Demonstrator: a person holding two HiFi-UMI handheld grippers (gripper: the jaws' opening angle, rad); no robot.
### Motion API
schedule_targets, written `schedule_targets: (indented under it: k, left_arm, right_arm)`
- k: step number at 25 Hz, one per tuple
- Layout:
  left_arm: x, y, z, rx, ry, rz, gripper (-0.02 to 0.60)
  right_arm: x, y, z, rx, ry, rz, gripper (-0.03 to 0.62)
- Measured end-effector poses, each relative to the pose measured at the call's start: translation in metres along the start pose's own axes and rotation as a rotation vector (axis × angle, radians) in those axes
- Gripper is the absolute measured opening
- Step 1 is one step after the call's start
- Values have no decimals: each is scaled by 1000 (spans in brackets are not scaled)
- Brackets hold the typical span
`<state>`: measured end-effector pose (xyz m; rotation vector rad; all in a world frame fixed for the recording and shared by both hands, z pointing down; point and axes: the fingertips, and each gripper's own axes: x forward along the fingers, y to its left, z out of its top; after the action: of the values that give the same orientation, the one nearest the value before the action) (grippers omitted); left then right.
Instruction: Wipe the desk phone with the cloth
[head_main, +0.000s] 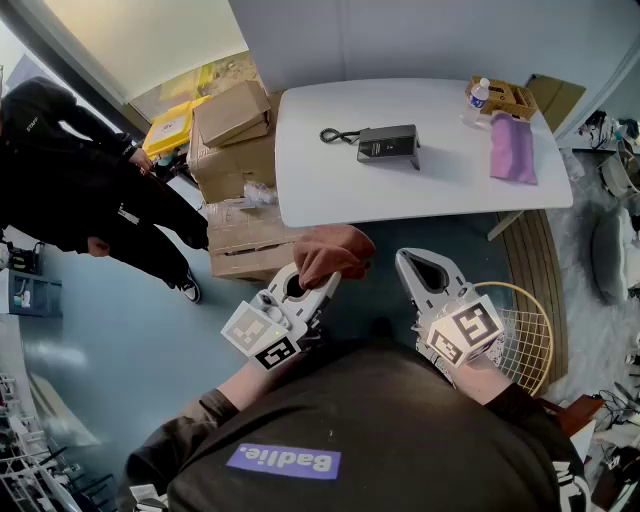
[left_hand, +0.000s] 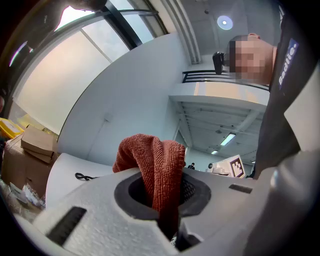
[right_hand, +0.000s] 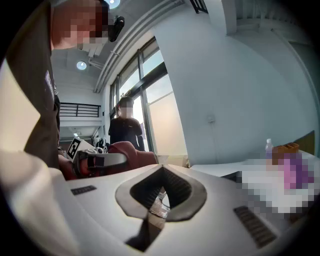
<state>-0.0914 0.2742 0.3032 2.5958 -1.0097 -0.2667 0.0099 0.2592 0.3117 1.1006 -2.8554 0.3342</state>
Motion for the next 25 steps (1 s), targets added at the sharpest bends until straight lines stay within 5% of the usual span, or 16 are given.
schedule_targets:
  k: [12, 25]
  left_arm:
    - [21, -1, -5, 2, 10, 11, 32]
    - [63, 3, -16, 13, -11, 122, 32]
  right_arm:
    - [-2, -20, -5, 9, 9, 25, 26]
    - [-17, -73, -10, 9, -4, 72, 26]
